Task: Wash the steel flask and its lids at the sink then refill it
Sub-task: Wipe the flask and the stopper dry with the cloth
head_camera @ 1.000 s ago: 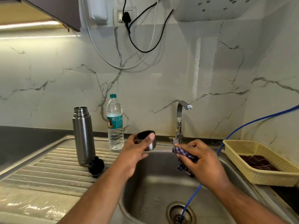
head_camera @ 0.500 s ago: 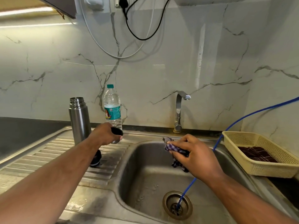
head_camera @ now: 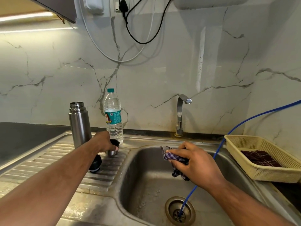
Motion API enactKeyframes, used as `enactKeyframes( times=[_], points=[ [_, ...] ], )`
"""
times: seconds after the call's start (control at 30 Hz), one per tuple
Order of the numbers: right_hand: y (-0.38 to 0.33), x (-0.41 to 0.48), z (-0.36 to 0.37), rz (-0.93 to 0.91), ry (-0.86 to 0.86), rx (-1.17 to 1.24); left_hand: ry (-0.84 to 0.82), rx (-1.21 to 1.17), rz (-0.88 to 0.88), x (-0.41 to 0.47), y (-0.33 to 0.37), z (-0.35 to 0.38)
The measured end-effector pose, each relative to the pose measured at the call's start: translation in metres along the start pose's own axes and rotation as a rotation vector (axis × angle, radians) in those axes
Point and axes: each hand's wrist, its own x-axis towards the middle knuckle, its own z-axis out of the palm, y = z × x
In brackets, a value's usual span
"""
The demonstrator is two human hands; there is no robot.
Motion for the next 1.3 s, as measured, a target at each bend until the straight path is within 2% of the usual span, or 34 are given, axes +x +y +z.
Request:
enactKeyframes(
  times=[0.3,0.47,0.63,0.73,0.83,0.97,1.1,1.17,1.27,1.3],
  points=[
    [-0.001,0.000,-0.002,0.017,-0.014,-0.011,0.031,-0.063,0.084,-0.031,-0.011,-0.021],
    [0.001,0.000,-0.008,0.052,0.025,-0.009,-0.134,0.163,0.018,-0.058,-0.026,-0.018],
    [0.003,-0.001,-0.010,0.082,0.031,0.003,-0.049,0.253,0.035,-0.072,-0.032,-0.013],
    [0.005,-0.001,-0.013,0.110,0.064,0.029,0.032,0.083,0.088,-0.076,-0.022,-0.015],
    [0.008,0.000,-0.017,0.154,0.089,0.067,0.062,-0.176,0.220,-0.090,0.015,-0.016],
    [0.016,0.002,-0.022,0.246,0.164,0.131,0.013,-0.688,0.308,-0.111,0.080,0.001],
    [0.028,0.005,-0.025,0.364,0.310,0.269,-0.153,-0.933,0.265,-0.112,0.125,0.041],
    [0.036,0.007,-0.024,0.409,0.357,0.322,-0.189,-0.913,0.276,-0.108,0.133,0.068],
    [0.044,0.011,-0.020,0.469,0.369,0.415,-0.081,-0.563,0.393,-0.096,0.128,0.097],
    [0.046,0.011,-0.019,0.493,0.366,0.472,-0.088,-0.522,0.409,-0.094,0.126,0.101]
  ],
)
